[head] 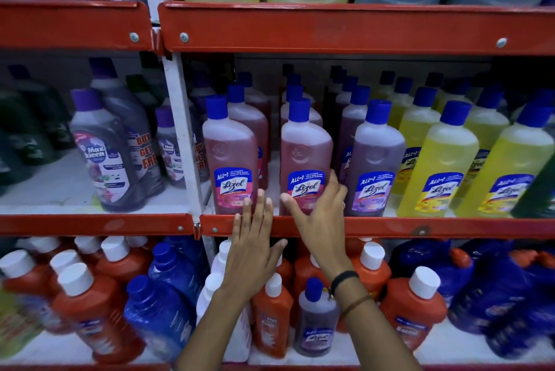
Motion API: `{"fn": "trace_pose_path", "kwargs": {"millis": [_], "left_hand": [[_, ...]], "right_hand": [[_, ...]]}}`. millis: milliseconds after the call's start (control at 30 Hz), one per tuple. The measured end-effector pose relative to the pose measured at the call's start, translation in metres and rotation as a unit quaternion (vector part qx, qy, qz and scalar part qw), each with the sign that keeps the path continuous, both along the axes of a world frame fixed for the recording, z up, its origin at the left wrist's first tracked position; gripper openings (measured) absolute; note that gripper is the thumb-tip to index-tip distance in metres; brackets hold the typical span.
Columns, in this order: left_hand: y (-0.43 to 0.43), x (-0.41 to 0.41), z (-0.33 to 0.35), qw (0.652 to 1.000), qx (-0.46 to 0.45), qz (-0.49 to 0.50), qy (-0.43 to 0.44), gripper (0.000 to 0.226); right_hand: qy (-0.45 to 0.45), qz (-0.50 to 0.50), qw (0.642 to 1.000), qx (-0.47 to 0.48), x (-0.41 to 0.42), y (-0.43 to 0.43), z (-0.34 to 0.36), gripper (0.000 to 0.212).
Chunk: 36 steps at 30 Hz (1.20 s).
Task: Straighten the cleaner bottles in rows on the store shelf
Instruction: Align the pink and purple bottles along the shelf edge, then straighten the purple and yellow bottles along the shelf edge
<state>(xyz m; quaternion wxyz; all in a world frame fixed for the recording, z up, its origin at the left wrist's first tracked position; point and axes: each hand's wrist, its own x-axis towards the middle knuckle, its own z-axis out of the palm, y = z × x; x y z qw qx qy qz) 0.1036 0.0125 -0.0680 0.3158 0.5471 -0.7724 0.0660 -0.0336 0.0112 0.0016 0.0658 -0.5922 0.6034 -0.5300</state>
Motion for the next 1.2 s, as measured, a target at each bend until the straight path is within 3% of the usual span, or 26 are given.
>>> {"fn": "trace_pose_path", "kwargs": {"millis": [100,267,633,733,833,900,1067,1200], "left_hand": [[0.006,-0.013,0.017,0.997,0.012,-0.054,0.062,0.072],[0.001,-0.028,0.029,0.976,0.073,-0.099,0.181,0.072],[0.003,-0.025,0.038,0.958,0.133,-0.129,0.220,0.071],[0.012,-0.033,0.037,0.950,0.088,-0.115,0.277,0.065],[0.028,-0.055,0.040,0.927,-0.042,-0.125,0.352,0.051],[0.035,-0.078,0.048,0.917,-0.060,-0.169,0.356,0.046],[0.023,-0.125,0.059,0.911,0.125,-0.206,0.335,0.062],[0.012,-0.137,0.057,0.903,0.195,-0.177,0.340,0.067]], "right_hand": [[-0.100,0.085,0.991,-0.007,-0.013,0.010,-0.008,0.069],[-0.116,0.126,0.985,-0.016,-0.023,0.016,0.001,0.047],[-0.110,0.188,0.976,-0.021,-0.032,0.019,0.000,0.052],[-0.147,0.137,0.974,-0.102,-0.045,0.026,-0.008,0.049],[-0.176,0.063,0.959,-0.215,-0.073,0.032,-0.013,0.049],[-0.188,0.049,0.958,-0.211,-0.094,0.031,-0.011,0.052],[-0.195,0.089,0.975,-0.050,-0.129,0.013,-0.015,0.070],[-0.262,0.182,0.948,-0.019,-0.146,0.006,-0.015,0.039]]}}
